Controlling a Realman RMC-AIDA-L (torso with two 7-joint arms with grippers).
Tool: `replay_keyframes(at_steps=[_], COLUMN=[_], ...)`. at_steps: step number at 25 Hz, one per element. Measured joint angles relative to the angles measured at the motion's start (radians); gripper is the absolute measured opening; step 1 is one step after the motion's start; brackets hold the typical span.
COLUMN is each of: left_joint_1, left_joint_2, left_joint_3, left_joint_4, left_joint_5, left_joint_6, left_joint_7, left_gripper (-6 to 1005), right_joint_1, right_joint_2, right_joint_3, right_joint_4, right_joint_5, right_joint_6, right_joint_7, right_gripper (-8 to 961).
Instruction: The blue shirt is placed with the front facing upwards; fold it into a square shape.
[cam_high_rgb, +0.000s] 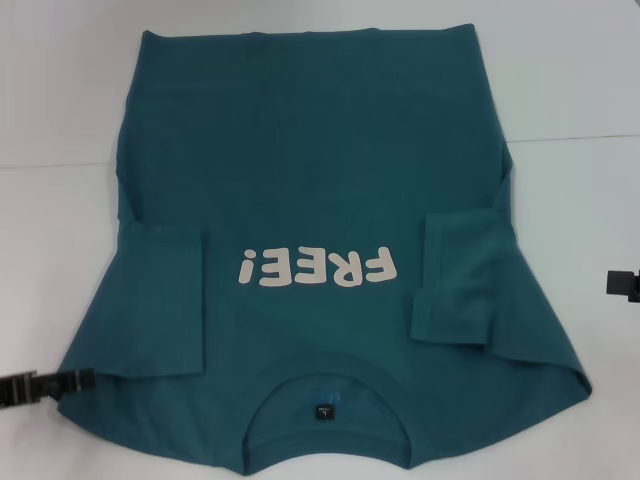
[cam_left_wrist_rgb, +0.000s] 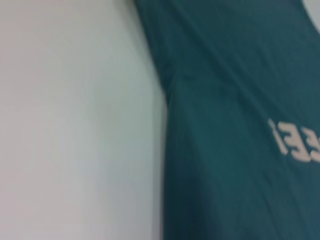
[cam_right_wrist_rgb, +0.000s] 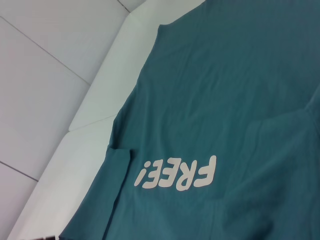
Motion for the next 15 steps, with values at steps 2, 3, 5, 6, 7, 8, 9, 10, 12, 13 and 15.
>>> replay_keyframes(at_steps=[2, 3, 5, 6, 7, 8, 9, 10, 12, 13, 15], left_joint_1=[-0.002, -0.005, -0.011, -0.016, -0.020, -0.027, -0.036, -0.044, -0.061, -0.069, -0.087], left_joint_2=[0.000, 0.000, 0.000, 0.000, -0.001, -0.001, -0.001, -0.001, -0.001, 0.000, 0.005], left_joint_3=[0.001, 0.001, 0.001, 0.001, 0.001, 0.001, 0.001, 0.001, 0.000, 0.000, -0.003], left_joint_4=[0.001, 0.001, 0.004, 0.006, 0.009, 0.014, 0.020, 0.025, 0.036, 0.047, 0.073], left_joint_5=[0.024, 0.035, 0.053, 0.058, 0.060, 0.062, 0.062, 0.062, 0.062, 0.062, 0.062], left_joint_6=[0.019, 0.026, 0.032, 0.035, 0.038, 0.043, 0.050, 0.054, 0.060, 0.060, 0.059], left_joint_7=[-0.028, -0.042, -0.070, -0.079, -0.083, -0.086, -0.087, -0.087, -0.088, -0.088, -0.088], left_gripper=[890, 889, 888, 888, 887, 887, 879, 871, 856, 848, 832], right_joint_1=[0.003, 0.005, 0.008, 0.009, 0.010, 0.011, 0.013, 0.015, 0.020, 0.023, 0.030], right_joint_2=[-0.001, -0.001, -0.001, -0.001, -0.001, -0.001, -0.002, -0.002, -0.003, -0.003, -0.003], right_joint_3=[0.001, 0.002, 0.002, 0.001, 0.001, 0.001, 0.002, 0.004, 0.007, 0.008, 0.008], right_joint_4=[0.000, 0.000, 0.001, 0.002, 0.002, 0.002, 0.002, 0.002, 0.002, 0.003, 0.004], right_joint_5=[-0.004, -0.007, -0.011, -0.012, -0.012, -0.014, -0.016, -0.018, -0.028, -0.036, -0.050], right_joint_6=[0.000, 0.001, 0.000, 0.001, 0.000, 0.000, 0.000, 0.000, 0.002, 0.004, 0.009], right_joint_7=[0.005, 0.007, 0.008, 0.008, 0.008, 0.008, 0.008, 0.009, 0.009, 0.011, 0.013], right_gripper=[863, 863, 862, 862, 862, 862, 861, 861, 861, 860, 860])
